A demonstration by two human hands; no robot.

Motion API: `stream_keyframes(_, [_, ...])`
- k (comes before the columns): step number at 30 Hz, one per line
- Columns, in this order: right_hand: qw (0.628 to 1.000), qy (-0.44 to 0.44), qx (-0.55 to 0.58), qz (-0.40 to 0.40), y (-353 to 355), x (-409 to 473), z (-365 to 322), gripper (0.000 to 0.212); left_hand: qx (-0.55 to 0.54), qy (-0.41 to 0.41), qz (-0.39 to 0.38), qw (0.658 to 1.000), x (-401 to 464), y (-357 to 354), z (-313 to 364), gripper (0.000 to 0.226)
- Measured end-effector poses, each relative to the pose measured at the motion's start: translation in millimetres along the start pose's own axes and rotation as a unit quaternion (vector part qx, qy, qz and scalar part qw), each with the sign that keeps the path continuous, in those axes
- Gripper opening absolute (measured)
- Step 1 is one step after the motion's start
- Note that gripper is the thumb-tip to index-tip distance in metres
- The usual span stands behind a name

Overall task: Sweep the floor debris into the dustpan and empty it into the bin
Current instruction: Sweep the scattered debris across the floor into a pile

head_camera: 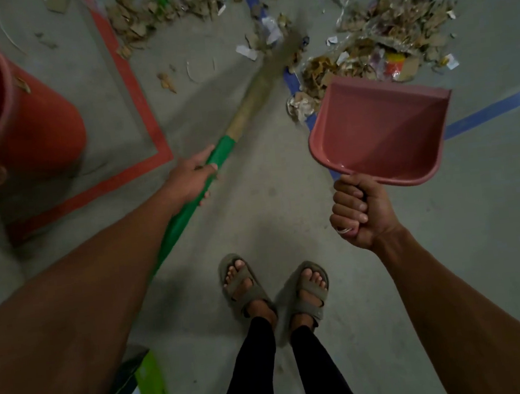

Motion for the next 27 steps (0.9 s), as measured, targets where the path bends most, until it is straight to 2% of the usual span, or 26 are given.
stream_keyframes(3, [1.0, -0.013, -0.017, -0.012, -10.9, 5.9, -0.7, 0.044, 0.05, 0.023, -0.13, 0.99, -6.6, -11.5, -10.2, 0.055])
stream_keyframes(6, [0.999, -0.022, -0.031, -0.007, -18.7, 14.8, 0.6, 0.043, 0.159, 0.027, -0.174, 0.971, 0.4, -10.0, -14.8, 0.053])
stream_keyframes(9, [0.999, -0.03, -0.037, -0.001, -26.1, 24.2, 3.0, 0.043, 0.211, 0.029, -0.105, 0.971, 25.8, -0.6, -14.5, 0.045])
stream_keyframes(11, [0.999, -0.032, -0.04, 0.0, -32.4, 31.9, 5.4, 0.043, 0.213, 0.001, -0.024, 0.977, 48.2, 13.5, -5.9, 0.035])
stream_keyframes(13, [0.999, -0.032, -0.04, 0.001, -39.1, 39.2, 7.3, 0.042, 0.219, -0.003, 0.07, 0.973, 64.5, 35.2, 7.5, 0.036])
stream_keyframes(16, [0.999, -0.031, -0.038, 0.001, -52.0, 50.8, 9.8, 0.042, 0.119, 0.046, 0.197, 0.972, 72.4, 71.4, 20.2, 0.038])
stream_keyframes(19, [0.999, -0.034, -0.033, -0.006, -66.9, 60.1, 11.1, 0.042, 0.049, 0.041, 0.229, 0.971, 73.2, 94.6, 16.6, 0.044])
stream_keyframes(23, [0.999, -0.034, -0.027, -0.017, -90.9, 71.1, 12.4, 0.042, 0.033, 0.009, 0.163, 0.986, 66.6, 106.6, 5.7, 0.051])
stream_keyframes(27, [0.999, -0.031, -0.028, -0.026, -112.0, 83.1, 11.5, 0.041, 0.059, -0.06, -0.005, 0.996, 54.7, 85.3, 1.6, 0.051])
Point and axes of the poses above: each hand's wrist, its own x-axis towards the middle knuckle, its own y-axis out of the back of the hand, z = x × y, the point moved 8 cm from there along x, towards the middle knuckle, and after that the axes turned 9 degrees about z, right-handed, at the moved point
